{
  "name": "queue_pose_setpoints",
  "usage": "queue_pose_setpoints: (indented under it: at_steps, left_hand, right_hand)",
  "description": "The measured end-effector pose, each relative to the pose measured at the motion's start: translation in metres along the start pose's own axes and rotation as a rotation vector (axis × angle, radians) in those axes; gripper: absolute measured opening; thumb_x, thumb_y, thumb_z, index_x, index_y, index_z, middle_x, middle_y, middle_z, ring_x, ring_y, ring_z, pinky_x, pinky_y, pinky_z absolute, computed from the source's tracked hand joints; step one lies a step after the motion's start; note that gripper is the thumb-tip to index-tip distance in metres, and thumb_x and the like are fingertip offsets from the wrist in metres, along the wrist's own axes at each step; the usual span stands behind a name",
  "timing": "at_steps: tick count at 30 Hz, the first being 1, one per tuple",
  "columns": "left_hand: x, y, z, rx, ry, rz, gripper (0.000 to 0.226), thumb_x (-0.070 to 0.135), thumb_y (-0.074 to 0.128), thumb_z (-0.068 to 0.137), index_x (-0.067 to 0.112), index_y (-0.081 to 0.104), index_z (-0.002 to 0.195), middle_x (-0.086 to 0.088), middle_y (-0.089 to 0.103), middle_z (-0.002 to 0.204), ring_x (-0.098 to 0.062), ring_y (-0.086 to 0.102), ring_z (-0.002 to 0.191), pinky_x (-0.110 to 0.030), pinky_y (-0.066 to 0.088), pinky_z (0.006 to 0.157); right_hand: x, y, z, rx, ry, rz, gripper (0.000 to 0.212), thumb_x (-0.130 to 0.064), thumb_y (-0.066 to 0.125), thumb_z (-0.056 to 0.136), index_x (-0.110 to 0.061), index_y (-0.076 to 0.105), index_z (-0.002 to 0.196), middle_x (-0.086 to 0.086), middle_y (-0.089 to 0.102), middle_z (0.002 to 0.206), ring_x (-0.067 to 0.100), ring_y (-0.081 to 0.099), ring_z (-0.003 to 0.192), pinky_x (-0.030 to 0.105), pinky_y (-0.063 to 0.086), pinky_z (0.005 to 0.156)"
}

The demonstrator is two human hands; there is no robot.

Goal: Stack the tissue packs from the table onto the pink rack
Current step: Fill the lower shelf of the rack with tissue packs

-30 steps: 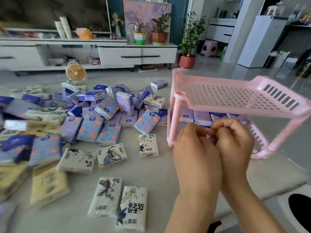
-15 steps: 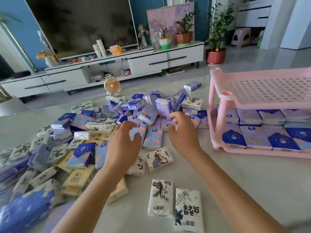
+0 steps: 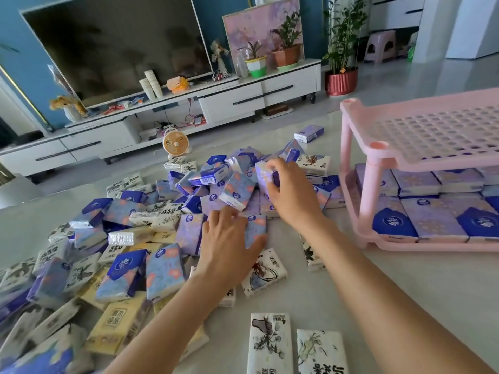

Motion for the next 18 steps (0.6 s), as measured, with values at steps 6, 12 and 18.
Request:
queue_pose_setpoints:
  at_steps: [6, 12, 18]
  left_hand:
    - [0.008, -0.001, -0.008, -0.112, -0.265, 0.139, 0.077, 0.07, 0.045, 0.078, 0.011, 0.043, 0.127, -0.008, 0.035, 0.125, -0.028, 0.033, 0.12, -0.037, 0.03, 0.098]
    - [0.014, -0.003, 0.003, -0.257, -0.384, 0.134, 0.073, 0.067, 0.051, 0.077, 0.007, 0.054, 0.119, -0.012, 0.039, 0.13, -0.031, 0.032, 0.123, -0.038, 0.031, 0.097]
    - [0.032, -0.031, -0.017, -0.071, -0.336, 0.072, 0.063, 0.054, 0.061, 0.079, 0.005, 0.046, 0.115, -0.013, 0.047, 0.121, -0.031, 0.04, 0.116, -0.037, 0.039, 0.088]
  right_hand:
    - [-0.003, -0.015, -0.017, 0.135, 0.184, 0.283, 0.034, -0.008, 0.054, 0.081, -0.012, 0.05, 0.114, 0.008, 0.055, 0.101, 0.026, 0.054, 0.087, 0.037, 0.044, 0.078]
    - [-0.029, -0.035, -0.054, 0.015, 0.407, 0.668, 0.051, -0.02, 0.056, 0.07, -0.022, 0.047, 0.12, -0.004, 0.055, 0.096, 0.021, 0.059, 0.087, 0.034, 0.05, 0.08]
    - [-0.036, -0.074, -0.103, -0.173, 0.609, 0.863, 0.035, -0.007, 0.043, 0.084, -0.022, 0.052, 0.115, 0.002, 0.054, 0.084, 0.014, 0.048, 0.044, 0.02, 0.041, 0.038]
Point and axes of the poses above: each hand's wrist, its own z-axis towards the middle knuckle, its own y-axis out of the palm, x = y × z, the point moved 3 cm from there along z, towards the middle knuckle
